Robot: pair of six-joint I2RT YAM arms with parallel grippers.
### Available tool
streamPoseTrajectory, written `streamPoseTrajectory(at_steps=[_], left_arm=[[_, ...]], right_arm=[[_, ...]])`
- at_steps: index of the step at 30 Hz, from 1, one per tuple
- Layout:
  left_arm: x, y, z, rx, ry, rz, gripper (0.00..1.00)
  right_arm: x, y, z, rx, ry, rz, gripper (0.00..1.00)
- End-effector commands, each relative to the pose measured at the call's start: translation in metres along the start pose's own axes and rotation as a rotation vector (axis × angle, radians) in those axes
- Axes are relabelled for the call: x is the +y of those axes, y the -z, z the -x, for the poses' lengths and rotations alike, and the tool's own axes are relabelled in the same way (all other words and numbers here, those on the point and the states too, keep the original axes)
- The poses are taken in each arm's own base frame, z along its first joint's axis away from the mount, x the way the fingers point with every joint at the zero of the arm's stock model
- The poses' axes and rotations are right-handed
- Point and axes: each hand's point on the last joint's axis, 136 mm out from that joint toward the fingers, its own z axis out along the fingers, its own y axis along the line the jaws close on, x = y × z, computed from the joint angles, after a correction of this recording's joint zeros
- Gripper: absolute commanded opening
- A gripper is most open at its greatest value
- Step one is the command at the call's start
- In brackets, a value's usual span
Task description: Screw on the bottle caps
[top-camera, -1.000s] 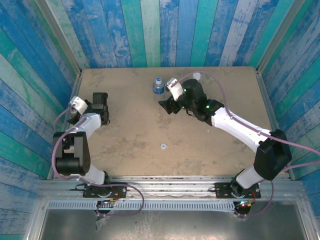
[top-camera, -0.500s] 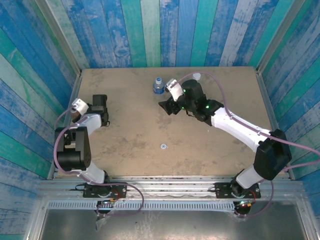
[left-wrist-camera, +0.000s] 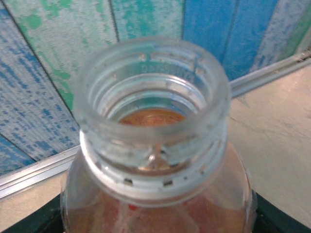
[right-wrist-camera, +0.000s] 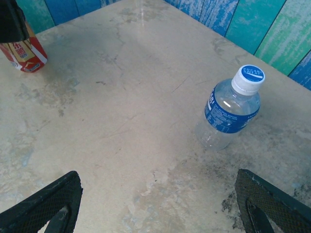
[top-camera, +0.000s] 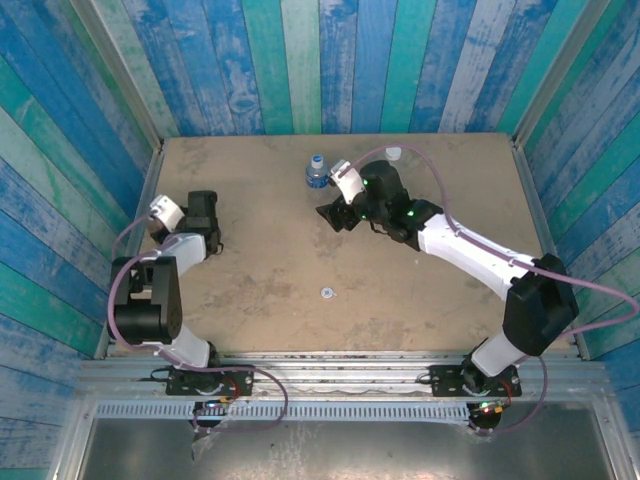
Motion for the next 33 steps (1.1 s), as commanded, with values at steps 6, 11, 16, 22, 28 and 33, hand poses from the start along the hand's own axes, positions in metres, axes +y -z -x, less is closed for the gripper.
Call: streamPoseTrajectory(at_steps=[6, 11, 16, 22, 28, 33], left_arm=[[-0.07, 0.053, 0.01, -0.032, -0.11, -0.272, 0.57], [-0.121, 0.103, -0.006, -0.049, -0.259, -0.535, 0.57], [-0.153, 0.157, -0.033, -0.017, -0.373, -0.845, 0.56], [-0.171, 0.236, -0.062, -0.052, -0.525, -1.231, 0.56], [-0.165, 0.3, -0.088, -0.047, -0.592, -1.592, 0.55], [-0.151, 0.339, -0.107, -0.075, -0.677, -1.773, 0.55]], right_arm=[[0.0, -0.003, 0.001, 0.004, -0.011, -0.004, 0.84], [-0.004, 0.003, -0.001, 0.003, -0.016, -0.034, 0.84], [-0.008, 0.015, -0.006, 0.002, -0.027, -0.063, 0.84], [-0.011, 0.027, -0.02, 0.03, -0.038, -0.081, 0.84], [-0.004, 0.041, -0.037, 0.068, -0.048, -0.058, 0.84], [0.0, 0.055, -0.058, 0.097, -0.042, -0.054, 0.84]])
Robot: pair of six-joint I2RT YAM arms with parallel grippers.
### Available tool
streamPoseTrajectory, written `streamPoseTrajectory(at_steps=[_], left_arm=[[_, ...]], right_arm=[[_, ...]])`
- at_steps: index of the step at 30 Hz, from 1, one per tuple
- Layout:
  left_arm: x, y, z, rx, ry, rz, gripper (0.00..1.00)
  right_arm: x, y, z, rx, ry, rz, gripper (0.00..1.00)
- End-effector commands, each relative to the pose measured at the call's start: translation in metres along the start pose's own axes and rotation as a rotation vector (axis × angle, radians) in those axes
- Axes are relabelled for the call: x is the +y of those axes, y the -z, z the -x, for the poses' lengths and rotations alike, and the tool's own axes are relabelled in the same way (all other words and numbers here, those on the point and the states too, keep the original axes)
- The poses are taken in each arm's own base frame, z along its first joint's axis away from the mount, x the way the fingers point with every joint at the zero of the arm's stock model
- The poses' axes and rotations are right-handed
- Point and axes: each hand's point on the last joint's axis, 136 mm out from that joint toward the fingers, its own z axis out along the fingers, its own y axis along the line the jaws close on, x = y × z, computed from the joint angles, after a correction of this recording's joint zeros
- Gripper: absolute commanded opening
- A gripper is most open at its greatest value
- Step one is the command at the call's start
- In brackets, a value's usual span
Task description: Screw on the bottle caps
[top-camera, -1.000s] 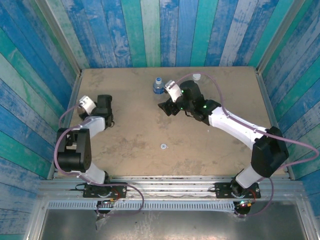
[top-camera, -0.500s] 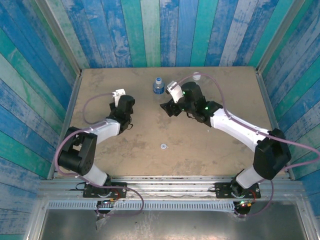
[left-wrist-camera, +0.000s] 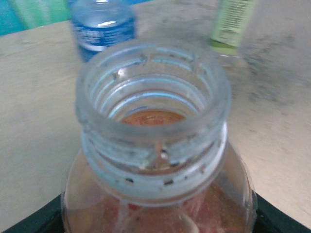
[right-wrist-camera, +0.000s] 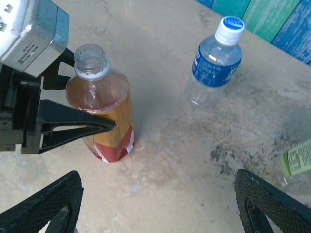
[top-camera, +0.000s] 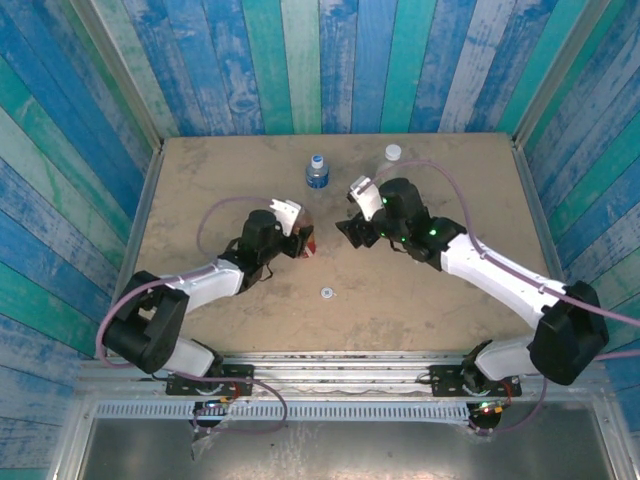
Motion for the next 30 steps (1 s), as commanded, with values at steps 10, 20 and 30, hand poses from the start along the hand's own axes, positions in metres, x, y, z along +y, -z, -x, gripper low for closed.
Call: streamPoseTrajectory(at_steps=[10, 20, 30], left_arm=[[-0.059, 0.01, 0.001, -0.069, -0.194, -0.246, 0.6], [-0.054, 0.025, 0.014, -0.181, -0.217, -0.201, 0.94], [-0.063, 0.033, 0.016, -0.251, -0.221, -0.246, 0.94]], right_arm=[[0.006, 0.017, -0.024, 0.035, -0.015, 0.02, 0.84], [0.011, 0.017, -0.024, 0.037, -0.02, 0.034, 0.83], [0.014, 0.013, -0.03, 0.052, -0.034, 0.041, 0.83]])
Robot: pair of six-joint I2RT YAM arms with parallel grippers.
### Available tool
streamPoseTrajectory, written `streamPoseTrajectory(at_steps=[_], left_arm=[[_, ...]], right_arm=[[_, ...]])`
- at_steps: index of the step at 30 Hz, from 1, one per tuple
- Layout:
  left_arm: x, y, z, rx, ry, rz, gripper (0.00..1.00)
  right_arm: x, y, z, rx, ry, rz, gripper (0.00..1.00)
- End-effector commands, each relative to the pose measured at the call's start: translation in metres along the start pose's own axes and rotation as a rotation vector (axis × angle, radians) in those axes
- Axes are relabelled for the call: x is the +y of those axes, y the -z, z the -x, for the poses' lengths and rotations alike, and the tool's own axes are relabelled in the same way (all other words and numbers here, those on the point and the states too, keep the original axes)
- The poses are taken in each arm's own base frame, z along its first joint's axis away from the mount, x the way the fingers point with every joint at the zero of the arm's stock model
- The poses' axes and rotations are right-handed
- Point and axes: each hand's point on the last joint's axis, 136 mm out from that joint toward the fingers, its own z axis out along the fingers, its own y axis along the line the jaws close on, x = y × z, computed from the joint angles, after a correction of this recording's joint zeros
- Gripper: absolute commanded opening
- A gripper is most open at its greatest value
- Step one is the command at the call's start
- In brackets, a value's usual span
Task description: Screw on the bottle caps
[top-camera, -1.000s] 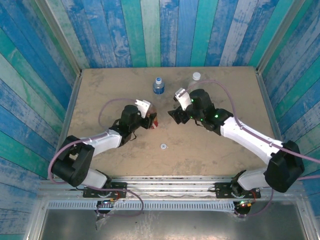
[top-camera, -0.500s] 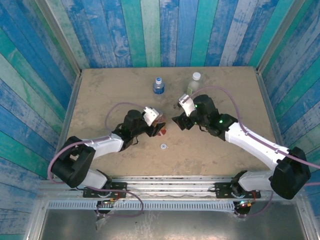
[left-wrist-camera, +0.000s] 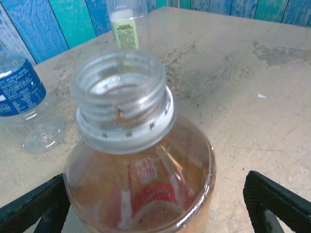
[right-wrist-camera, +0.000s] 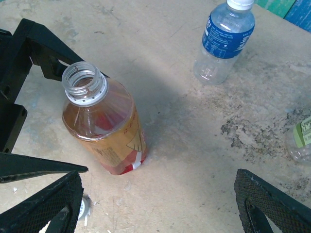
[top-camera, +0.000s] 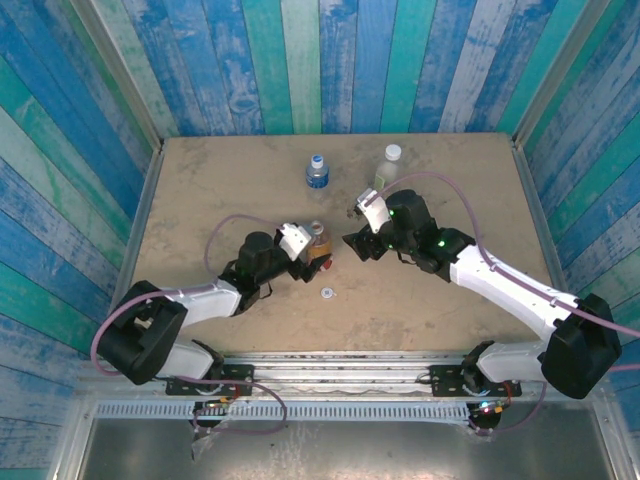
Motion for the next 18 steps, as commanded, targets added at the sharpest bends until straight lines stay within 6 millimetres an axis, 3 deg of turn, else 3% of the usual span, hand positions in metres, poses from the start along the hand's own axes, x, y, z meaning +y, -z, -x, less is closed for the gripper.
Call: streamPoseTrajectory(at_steps=[1, 12, 18], left_arm=[[-0.004, 0.002, 0.022, -0.093, 0.003, -0.028, 0.94], [0.002, 0.002, 0.03, -0.19, 0.127, 0.002, 0.96], [0.004, 0.001, 0.02, -0.182, 0.15, 0.021, 0.98]], right_arm=[[0.006, -0.001, -0.007, 0.017, -0.013, 0.017, 0.83], [0.016, -0.016, -0.03, 0.061, -0.025, 0.037, 0.83], [0.024, -0.022, -0.041, 0.073, -0.04, 0.051, 0.83]])
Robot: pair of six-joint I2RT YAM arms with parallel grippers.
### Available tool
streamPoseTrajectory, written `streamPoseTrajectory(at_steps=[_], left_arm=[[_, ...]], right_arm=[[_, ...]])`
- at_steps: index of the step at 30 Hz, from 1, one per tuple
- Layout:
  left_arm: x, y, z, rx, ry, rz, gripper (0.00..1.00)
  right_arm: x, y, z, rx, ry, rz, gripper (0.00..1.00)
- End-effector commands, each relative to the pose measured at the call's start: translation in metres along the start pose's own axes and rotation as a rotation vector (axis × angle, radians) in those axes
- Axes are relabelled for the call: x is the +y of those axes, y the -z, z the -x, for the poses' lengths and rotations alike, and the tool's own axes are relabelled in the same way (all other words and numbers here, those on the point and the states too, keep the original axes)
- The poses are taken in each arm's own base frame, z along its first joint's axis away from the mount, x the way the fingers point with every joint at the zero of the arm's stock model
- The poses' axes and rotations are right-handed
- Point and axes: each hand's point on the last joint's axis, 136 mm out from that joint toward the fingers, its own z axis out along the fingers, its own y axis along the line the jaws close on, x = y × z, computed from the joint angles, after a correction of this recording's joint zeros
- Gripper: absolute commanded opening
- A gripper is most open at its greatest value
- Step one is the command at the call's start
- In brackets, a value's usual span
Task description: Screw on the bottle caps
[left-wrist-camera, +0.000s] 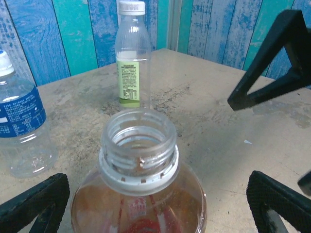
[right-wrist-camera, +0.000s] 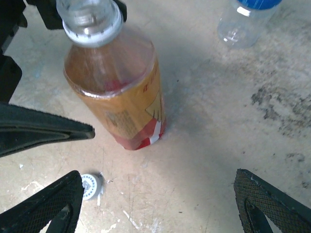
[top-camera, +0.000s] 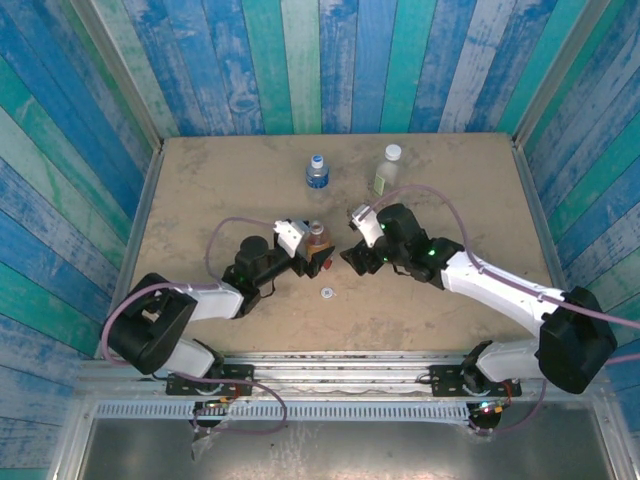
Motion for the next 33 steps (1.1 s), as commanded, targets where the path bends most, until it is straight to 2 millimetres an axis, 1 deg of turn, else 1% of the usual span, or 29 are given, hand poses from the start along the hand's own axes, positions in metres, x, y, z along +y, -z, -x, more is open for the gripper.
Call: streamPoseTrajectory(at_steps=[1, 6, 11, 19, 22, 27, 30, 33], left_arm=[[0.003, 0.002, 0.0, -0.04, 0.021, 0.021, 0.99], [0.011, 0.004, -0.008, -0.049, 0.061, 0.072, 0.95], [0.011, 0.002, -0.008, -0.055, 0.083, 0.069, 0.94], [0.017, -0.004, -0.019, -0.015, 0.075, 0.093, 0.91], [0.02, -0.009, -0.024, 0.014, 0.082, 0.105, 0.86], [0.011, -0.008, -0.019, -0.019, 0.076, 0.054, 0.81], [0.005, -0.014, -0.023, 0.005, 0.081, 0.01, 0.82], [0.003, -0.019, -0.023, -0.001, 0.091, -0.01, 0.83]], right_arm=[[0.005, -0.002, 0.004, -0.021, -0.007, 0.008, 0.83], [0.005, -0.002, 0.006, -0.023, -0.005, 0.007, 0.83], [0.006, -0.003, 0.005, -0.017, -0.003, 0.008, 0.83], [0.006, -0.001, 0.006, -0.02, 0.004, 0.001, 0.83], [0.006, 0.0, 0.007, -0.022, 0.007, -0.002, 0.83], [0.006, -0.001, 0.006, -0.017, 0.013, -0.002, 0.84], [0.006, -0.003, 0.005, -0.013, 0.013, -0.001, 0.84], [0.006, -0.002, 0.005, -0.014, 0.013, -0.001, 0.84]])
